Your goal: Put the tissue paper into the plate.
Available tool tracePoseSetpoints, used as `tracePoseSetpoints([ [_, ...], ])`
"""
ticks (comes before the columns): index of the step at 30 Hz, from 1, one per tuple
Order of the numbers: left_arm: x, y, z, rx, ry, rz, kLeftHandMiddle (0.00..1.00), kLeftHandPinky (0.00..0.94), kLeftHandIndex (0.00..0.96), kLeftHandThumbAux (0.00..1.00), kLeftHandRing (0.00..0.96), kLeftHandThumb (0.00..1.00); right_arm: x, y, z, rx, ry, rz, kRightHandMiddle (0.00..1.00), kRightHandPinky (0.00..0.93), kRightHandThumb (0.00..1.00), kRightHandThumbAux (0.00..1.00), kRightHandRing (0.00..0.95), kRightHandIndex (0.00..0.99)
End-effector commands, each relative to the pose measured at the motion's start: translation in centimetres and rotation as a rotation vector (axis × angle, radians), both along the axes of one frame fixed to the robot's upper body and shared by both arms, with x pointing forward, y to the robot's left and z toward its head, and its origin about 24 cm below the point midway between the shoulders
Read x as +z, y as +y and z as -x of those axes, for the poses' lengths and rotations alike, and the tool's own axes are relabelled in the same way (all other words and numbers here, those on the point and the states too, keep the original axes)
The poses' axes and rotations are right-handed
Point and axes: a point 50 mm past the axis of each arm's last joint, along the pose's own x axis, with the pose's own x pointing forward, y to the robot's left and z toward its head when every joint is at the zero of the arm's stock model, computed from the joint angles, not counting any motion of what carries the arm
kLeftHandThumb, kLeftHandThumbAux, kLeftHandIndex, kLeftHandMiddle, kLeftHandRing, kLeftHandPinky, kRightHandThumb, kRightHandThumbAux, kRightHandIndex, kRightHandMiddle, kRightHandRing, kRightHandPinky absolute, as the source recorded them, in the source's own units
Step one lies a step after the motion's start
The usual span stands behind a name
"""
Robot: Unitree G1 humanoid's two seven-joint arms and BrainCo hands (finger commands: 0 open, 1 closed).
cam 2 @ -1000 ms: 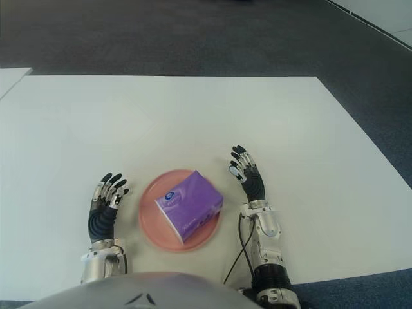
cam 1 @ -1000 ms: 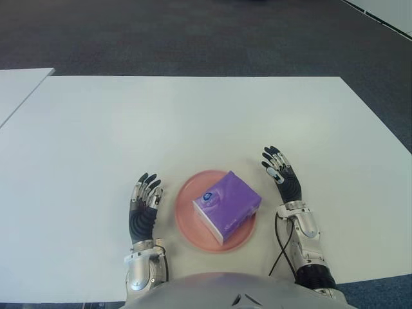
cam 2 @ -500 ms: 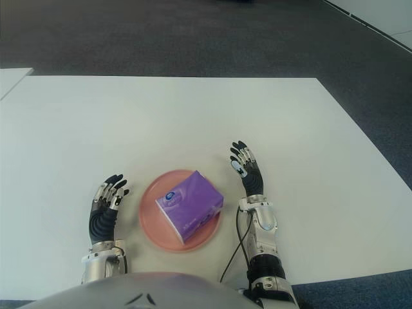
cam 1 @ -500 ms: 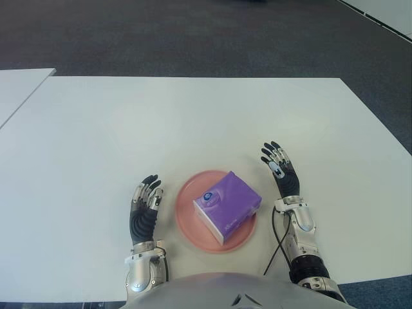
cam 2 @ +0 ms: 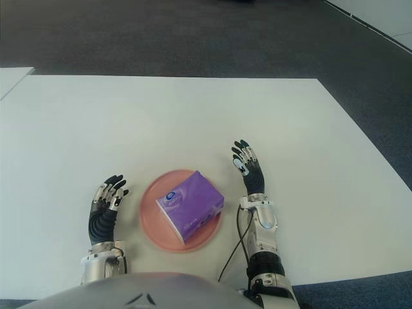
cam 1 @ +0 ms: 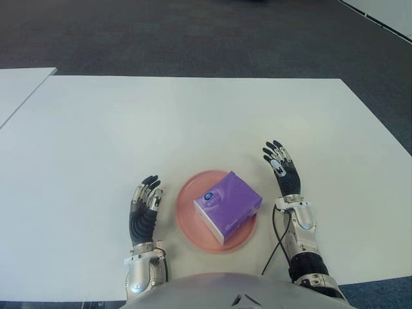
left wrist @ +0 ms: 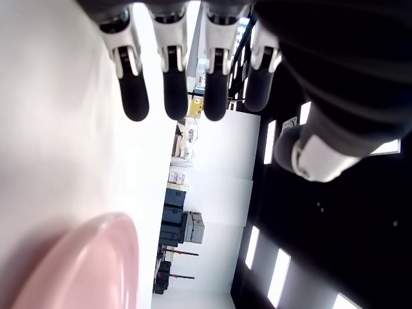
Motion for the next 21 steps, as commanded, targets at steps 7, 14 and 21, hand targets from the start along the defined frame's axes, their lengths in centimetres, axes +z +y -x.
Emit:
tracePoseSetpoints([
  [7, -2.1, 0.0, 1.6, 0.009, 0.154, 0.048, 0.208, 0.253, 0.214, 0.607, 0.209, 0.195, -6.1, 0.7, 7.1, -0.066, 0.284, -0.079, 0.115, 0.096, 0.229, 0.488, 0.096, 0.088],
  [14, -1.8, -0.1, 1.6, -0.01, 0.128, 0.061, 0.162, 0.207, 0.112, 0.62, 0.18, 0.231, -6.3, 0.5, 7.6, -0.069, 0.291, -0.088, 0.068, 0.053, 0.225, 0.483, 0.05, 0.069],
  [21, -1.7, -0.2, 1.6, -0.04, 0.134, 0.024, 0.057, 0.072, 0.049, 0.606, 0.062, 0.177, -6.2, 0.6, 8.0, -0.086, 0.274, -0.095, 0.031, 0.009, 0.226, 0.49, 0.009, 0.047],
])
